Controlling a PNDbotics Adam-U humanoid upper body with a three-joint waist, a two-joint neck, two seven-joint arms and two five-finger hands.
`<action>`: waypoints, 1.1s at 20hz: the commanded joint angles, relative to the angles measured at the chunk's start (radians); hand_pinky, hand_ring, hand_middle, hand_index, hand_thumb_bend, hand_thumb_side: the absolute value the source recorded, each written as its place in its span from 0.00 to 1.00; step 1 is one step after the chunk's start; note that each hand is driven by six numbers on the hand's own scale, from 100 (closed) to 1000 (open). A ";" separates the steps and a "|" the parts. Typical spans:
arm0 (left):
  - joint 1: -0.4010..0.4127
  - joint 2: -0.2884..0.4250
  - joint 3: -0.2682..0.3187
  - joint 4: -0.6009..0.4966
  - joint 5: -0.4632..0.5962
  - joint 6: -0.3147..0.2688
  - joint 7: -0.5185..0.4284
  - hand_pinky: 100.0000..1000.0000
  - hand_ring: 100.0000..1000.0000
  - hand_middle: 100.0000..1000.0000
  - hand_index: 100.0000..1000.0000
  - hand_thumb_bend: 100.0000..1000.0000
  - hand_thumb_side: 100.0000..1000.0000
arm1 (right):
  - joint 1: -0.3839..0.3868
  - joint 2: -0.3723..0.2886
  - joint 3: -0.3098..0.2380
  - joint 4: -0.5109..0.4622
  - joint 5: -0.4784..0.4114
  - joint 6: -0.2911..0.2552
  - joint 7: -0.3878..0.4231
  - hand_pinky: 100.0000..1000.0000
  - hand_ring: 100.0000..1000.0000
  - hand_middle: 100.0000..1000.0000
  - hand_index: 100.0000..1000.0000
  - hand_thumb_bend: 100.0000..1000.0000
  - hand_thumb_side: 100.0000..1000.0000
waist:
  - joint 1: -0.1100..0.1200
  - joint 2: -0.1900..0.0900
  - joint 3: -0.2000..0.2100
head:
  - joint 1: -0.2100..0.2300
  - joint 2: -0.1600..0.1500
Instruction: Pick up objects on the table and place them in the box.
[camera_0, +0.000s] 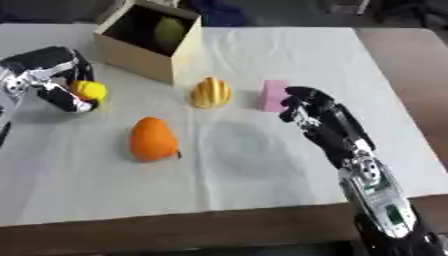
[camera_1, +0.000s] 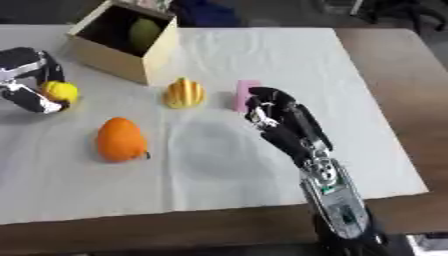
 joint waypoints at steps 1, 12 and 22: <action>-0.045 0.049 0.045 -0.051 -0.054 -0.025 0.008 0.58 0.38 0.37 0.51 0.30 0.12 | -0.009 -0.006 -0.003 -0.009 -0.004 -0.001 0.000 0.64 0.56 0.59 0.75 0.00 0.39 | -0.003 -0.018 0.000 | -0.002 0.005; -0.132 0.018 0.172 -0.033 -0.183 0.055 0.161 0.59 0.39 0.40 0.54 0.18 0.07 | -0.019 0.001 0.011 -0.010 -0.009 0.000 0.014 0.64 0.56 0.59 0.75 0.00 0.39 | -0.016 -0.011 -0.030 | 0.013 -0.011; -0.156 -0.058 0.184 0.117 -0.200 0.131 0.514 0.64 0.45 0.45 0.62 0.14 0.01 | -0.028 0.015 0.027 -0.011 -0.015 0.002 0.031 0.64 0.56 0.59 0.75 0.00 0.39 | -0.028 0.003 -0.072 | 0.038 -0.023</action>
